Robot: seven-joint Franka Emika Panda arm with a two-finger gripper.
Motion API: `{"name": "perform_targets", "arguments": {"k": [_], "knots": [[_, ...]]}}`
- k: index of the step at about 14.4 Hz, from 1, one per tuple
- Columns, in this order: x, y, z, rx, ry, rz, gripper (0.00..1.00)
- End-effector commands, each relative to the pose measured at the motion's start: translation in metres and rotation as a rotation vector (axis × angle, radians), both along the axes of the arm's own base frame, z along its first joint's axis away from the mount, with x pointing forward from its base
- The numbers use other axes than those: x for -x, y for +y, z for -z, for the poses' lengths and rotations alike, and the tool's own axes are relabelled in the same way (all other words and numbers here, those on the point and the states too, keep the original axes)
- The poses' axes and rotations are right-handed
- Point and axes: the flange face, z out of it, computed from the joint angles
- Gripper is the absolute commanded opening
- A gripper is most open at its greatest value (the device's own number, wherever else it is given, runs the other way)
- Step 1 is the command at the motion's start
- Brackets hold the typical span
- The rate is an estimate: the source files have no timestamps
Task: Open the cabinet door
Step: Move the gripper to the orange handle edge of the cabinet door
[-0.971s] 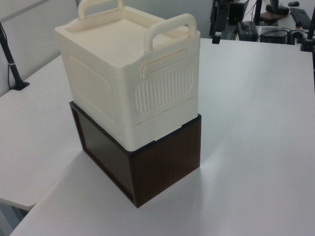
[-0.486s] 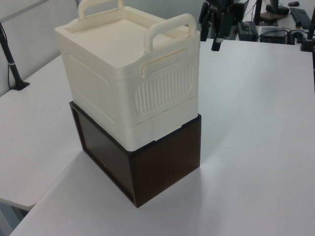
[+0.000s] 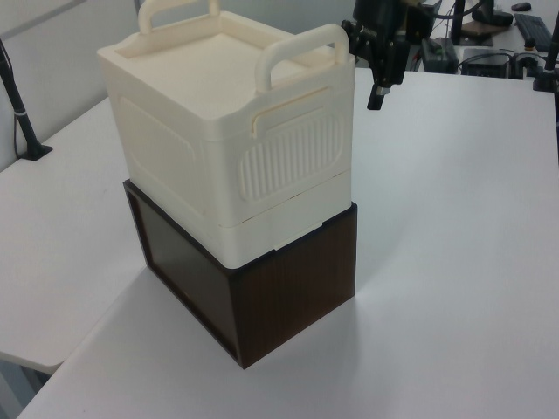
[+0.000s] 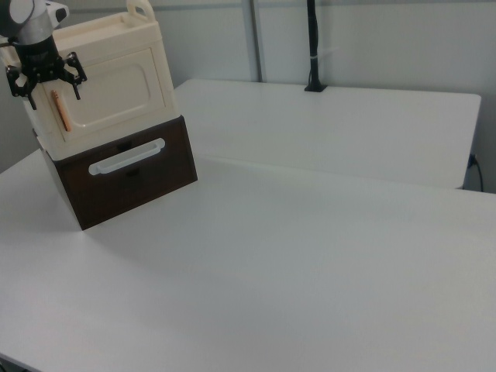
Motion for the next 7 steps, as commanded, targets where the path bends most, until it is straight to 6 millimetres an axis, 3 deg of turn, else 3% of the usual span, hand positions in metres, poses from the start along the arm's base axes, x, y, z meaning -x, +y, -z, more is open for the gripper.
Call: {"name": "perform_targets", "arguments": {"k": [1, 7], "knots": [[-0.0072, 0.0040, 0.0041, 0.003, -0.046, -0.120, 1.00], [-0.0099, 0.0075, 0.0030, -0.011, -0.076, -0.126, 1.00]]}}
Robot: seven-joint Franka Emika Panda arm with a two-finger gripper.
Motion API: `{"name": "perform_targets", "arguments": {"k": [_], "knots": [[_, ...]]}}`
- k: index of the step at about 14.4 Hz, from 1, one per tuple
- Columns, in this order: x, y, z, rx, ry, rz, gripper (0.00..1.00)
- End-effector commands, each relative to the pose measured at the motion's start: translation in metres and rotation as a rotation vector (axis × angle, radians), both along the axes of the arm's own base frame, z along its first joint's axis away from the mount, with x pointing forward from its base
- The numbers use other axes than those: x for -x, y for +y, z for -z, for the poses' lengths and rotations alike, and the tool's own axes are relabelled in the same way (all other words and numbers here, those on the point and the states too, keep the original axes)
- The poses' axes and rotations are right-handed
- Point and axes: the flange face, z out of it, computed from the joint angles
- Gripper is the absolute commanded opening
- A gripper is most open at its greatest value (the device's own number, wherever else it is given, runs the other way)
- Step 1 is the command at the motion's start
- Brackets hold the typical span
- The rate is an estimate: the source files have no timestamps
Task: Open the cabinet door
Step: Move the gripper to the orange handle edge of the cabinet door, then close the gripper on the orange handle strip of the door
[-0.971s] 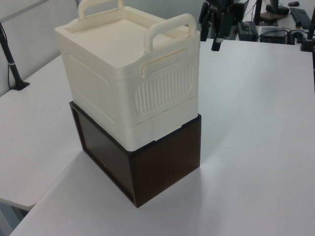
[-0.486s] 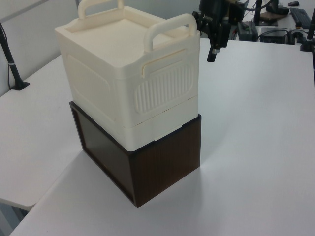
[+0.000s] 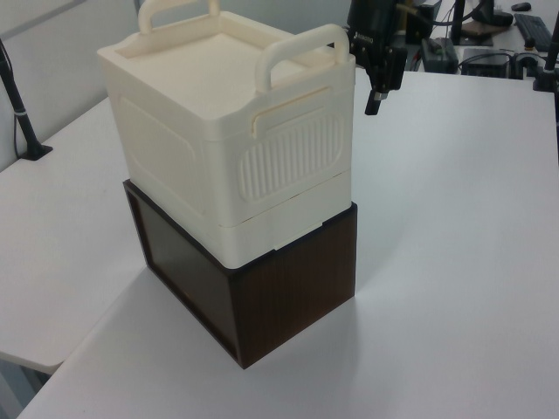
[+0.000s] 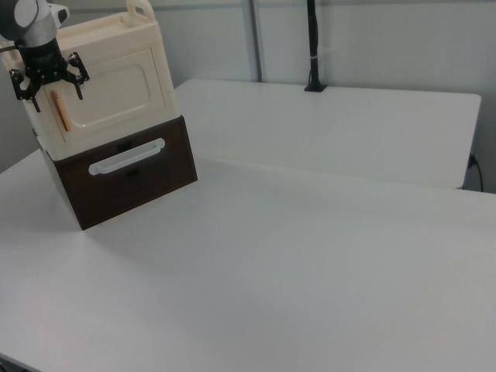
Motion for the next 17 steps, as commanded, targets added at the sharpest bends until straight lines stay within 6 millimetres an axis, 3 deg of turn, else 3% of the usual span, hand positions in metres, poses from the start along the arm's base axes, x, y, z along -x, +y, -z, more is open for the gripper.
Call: {"name": "perform_targets", "arguments": {"k": [1, 7, 10, 15, 16, 17], "knots": [[-0.0037, 0.0121, -0.0022, -0.031, -0.053, -0.023, 1.00], [-0.0076, 0.0164, 0.0024, -0.036, -0.066, -0.034, 0.92], [-0.0061, 0.0182, 0.0041, -0.026, -0.068, -0.077, 0.68], [-0.0045, 0.0217, 0.0049, -0.024, -0.067, -0.085, 0.41], [-0.0045, 0.0218, 0.0049, -0.025, -0.067, -0.085, 0.33], [-0.0044, 0.0219, 0.0048, -0.028, -0.064, -0.079, 0.18]]}}
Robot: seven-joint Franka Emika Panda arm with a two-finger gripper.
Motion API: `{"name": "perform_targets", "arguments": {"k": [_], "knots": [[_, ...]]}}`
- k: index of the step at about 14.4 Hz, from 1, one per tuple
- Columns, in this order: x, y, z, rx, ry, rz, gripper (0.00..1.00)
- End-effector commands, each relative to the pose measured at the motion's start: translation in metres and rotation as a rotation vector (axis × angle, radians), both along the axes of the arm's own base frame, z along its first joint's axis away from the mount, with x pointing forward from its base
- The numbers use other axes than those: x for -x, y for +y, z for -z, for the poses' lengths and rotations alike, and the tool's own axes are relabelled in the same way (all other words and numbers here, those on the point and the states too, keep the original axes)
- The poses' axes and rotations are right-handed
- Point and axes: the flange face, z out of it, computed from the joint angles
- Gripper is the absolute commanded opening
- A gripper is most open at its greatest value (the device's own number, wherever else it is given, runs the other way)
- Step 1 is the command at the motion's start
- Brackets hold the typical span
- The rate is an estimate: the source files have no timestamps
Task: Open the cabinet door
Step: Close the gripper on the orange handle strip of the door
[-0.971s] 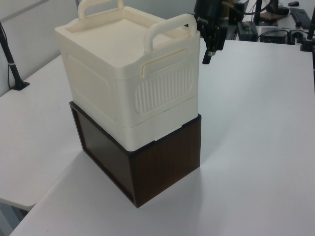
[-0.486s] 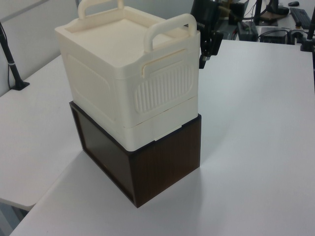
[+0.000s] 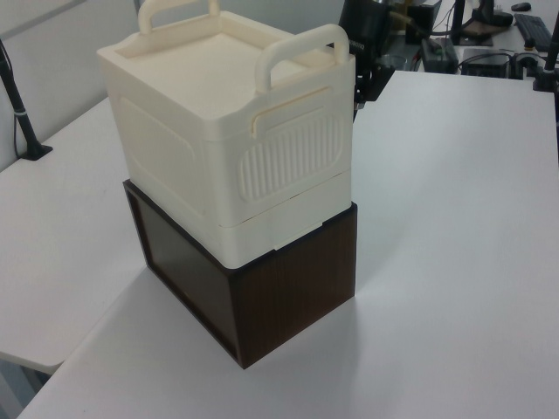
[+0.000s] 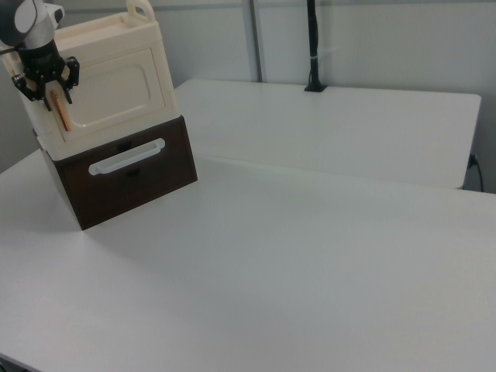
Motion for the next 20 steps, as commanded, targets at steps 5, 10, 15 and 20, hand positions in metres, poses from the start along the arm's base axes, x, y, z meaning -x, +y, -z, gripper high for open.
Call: {"name": "perform_targets", "arguments": {"k": [5, 10, 15, 20], "knots": [[0.002, 0.006, 0.000, -0.008, -0.005, -0.018, 0.04], [0.012, -0.004, -0.003, 0.025, 0.053, -0.014, 0.03], [0.014, -0.033, 0.000, 0.065, 0.120, 0.020, 0.07], [0.010, -0.091, -0.002, 0.106, 0.198, 0.105, 0.56]]}}
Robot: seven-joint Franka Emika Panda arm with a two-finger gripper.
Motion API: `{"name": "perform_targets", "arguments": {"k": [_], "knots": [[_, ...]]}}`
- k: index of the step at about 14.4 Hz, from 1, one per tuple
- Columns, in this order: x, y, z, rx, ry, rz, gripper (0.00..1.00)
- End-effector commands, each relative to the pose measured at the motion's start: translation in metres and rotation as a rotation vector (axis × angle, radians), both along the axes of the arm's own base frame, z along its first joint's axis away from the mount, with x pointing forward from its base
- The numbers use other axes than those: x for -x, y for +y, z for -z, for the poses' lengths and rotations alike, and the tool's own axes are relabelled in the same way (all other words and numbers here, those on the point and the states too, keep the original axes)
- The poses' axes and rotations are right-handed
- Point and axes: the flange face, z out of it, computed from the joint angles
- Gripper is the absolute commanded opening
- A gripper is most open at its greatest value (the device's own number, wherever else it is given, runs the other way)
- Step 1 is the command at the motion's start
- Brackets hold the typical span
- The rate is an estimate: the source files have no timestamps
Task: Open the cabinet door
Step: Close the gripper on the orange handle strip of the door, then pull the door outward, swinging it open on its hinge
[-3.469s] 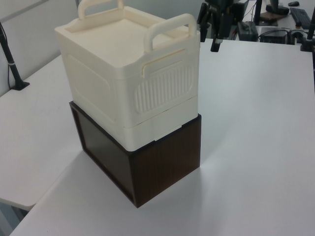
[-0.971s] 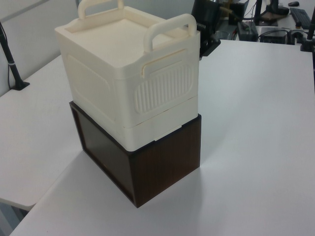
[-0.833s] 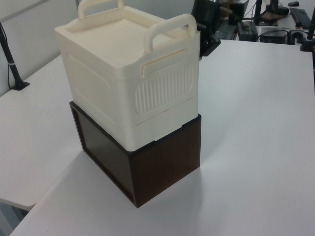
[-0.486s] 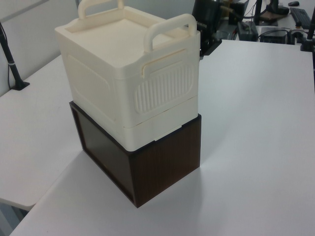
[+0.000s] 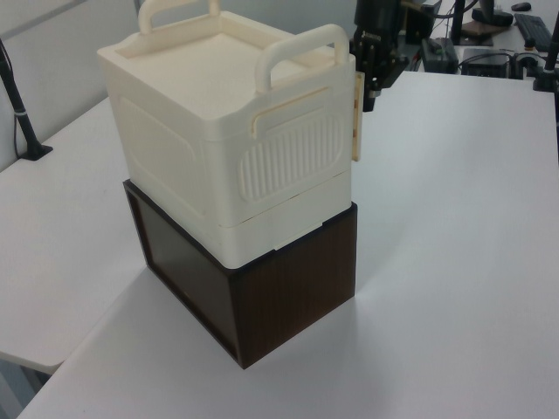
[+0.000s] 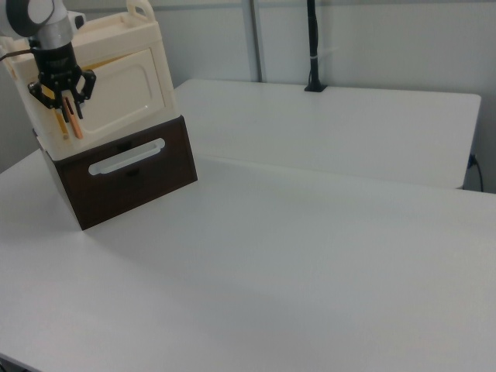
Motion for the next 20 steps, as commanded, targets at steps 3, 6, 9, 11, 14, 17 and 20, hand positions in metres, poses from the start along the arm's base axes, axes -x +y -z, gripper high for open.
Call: {"name": "perform_targets", "arguments": {"k": [3, 6, 9, 11, 14, 17, 20], "knots": [[0.010, -0.075, -0.028, 0.037, 0.020, 0.117, 0.78], [0.021, -0.095, -0.056, 0.028, -0.028, 0.171, 0.80], [0.027, -0.089, -0.081, -0.016, -0.059, 0.296, 0.80], [0.030, -0.077, -0.090, -0.035, -0.072, 0.311, 0.80], [0.039, -0.032, -0.097, -0.060, -0.119, 0.234, 0.82], [0.046, 0.009, -0.092, -0.101, -0.127, 0.169, 0.82], [0.041, 0.015, -0.080, -0.123, -0.111, 0.176, 0.82]]}}
